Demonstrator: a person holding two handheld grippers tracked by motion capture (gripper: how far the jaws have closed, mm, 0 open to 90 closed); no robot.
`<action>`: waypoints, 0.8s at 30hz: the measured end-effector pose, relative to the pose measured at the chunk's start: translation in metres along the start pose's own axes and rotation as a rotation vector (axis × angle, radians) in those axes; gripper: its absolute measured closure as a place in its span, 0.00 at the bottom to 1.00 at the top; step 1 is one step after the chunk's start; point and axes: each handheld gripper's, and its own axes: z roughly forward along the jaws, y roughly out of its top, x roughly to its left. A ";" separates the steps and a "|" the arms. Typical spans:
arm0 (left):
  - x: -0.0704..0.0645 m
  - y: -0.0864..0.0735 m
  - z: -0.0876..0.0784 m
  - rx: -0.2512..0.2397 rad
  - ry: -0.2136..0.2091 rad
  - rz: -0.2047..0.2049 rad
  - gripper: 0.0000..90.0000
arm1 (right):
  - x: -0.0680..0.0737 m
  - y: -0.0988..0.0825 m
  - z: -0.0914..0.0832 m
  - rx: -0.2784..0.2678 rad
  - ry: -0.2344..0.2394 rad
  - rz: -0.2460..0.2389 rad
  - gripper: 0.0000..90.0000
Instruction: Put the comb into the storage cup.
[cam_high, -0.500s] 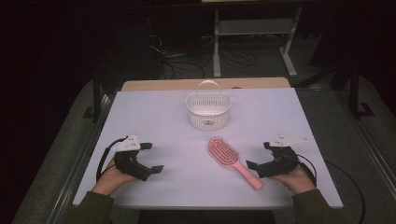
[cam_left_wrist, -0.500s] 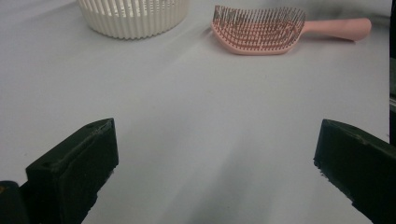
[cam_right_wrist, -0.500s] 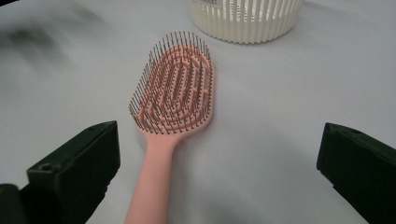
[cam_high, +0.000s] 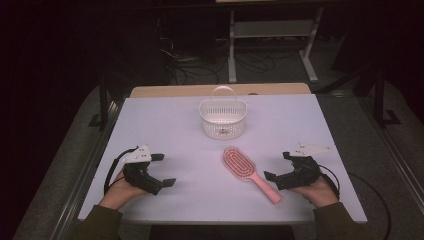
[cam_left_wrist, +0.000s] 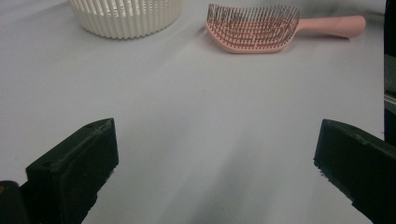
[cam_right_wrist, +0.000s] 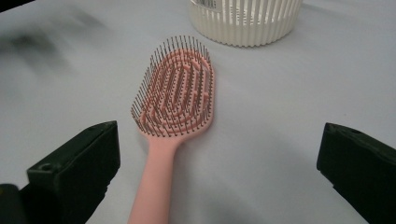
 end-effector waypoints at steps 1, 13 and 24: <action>0.000 0.000 0.000 0.000 0.000 0.001 0.00 | 0.000 0.000 0.000 -0.001 0.001 0.002 0.00; -0.001 0.001 -0.002 -0.010 -0.002 -0.002 0.00 | 0.010 0.008 0.004 0.007 0.032 -0.021 0.00; 0.000 0.001 -0.003 -0.027 -0.008 -0.013 0.00 | 0.022 0.013 0.011 0.045 0.082 -0.034 0.08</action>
